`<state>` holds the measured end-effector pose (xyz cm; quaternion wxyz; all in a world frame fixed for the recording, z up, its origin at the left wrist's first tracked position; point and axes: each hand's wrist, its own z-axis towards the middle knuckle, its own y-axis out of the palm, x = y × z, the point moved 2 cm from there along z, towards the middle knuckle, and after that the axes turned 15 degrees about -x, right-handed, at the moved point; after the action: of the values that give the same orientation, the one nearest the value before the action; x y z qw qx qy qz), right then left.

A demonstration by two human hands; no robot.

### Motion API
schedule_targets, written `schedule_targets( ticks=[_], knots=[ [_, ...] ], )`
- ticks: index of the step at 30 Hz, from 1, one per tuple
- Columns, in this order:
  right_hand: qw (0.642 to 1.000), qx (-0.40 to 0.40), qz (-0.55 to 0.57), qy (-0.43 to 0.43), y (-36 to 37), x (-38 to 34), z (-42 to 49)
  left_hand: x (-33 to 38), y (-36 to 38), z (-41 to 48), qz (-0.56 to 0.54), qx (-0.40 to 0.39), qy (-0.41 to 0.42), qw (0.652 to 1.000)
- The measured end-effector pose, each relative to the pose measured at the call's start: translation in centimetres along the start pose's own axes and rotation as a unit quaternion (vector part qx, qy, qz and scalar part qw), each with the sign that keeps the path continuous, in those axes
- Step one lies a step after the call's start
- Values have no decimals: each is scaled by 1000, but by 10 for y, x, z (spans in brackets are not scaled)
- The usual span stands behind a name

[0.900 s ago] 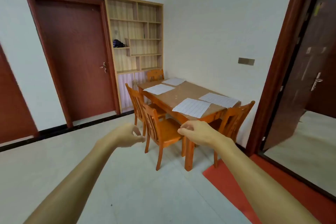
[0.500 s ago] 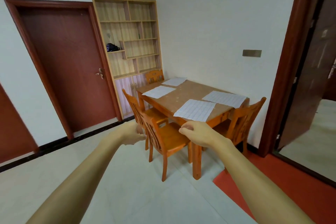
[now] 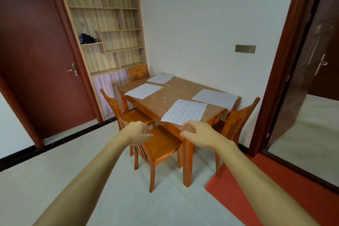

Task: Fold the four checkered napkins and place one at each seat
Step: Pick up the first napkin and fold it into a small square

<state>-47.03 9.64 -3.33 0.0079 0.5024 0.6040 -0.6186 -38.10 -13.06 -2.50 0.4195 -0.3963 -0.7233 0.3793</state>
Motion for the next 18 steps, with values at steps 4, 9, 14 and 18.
schedule_targets(
  ticks=[4,9,14,18],
  knots=[
    [999,17,-6,30,-11,9,51,-20,-15,62,10,-1,25,1000],
    [997,47,-16,55,-28,5,133,-63,-64,134,28,-5,55,998],
    [995,60,-19,80,-48,-9,216,-99,-121,200,24,-4,81,996],
    [993,64,-39,89,-64,-18,272,-121,-144,250,30,-19,89,995]
  ],
)
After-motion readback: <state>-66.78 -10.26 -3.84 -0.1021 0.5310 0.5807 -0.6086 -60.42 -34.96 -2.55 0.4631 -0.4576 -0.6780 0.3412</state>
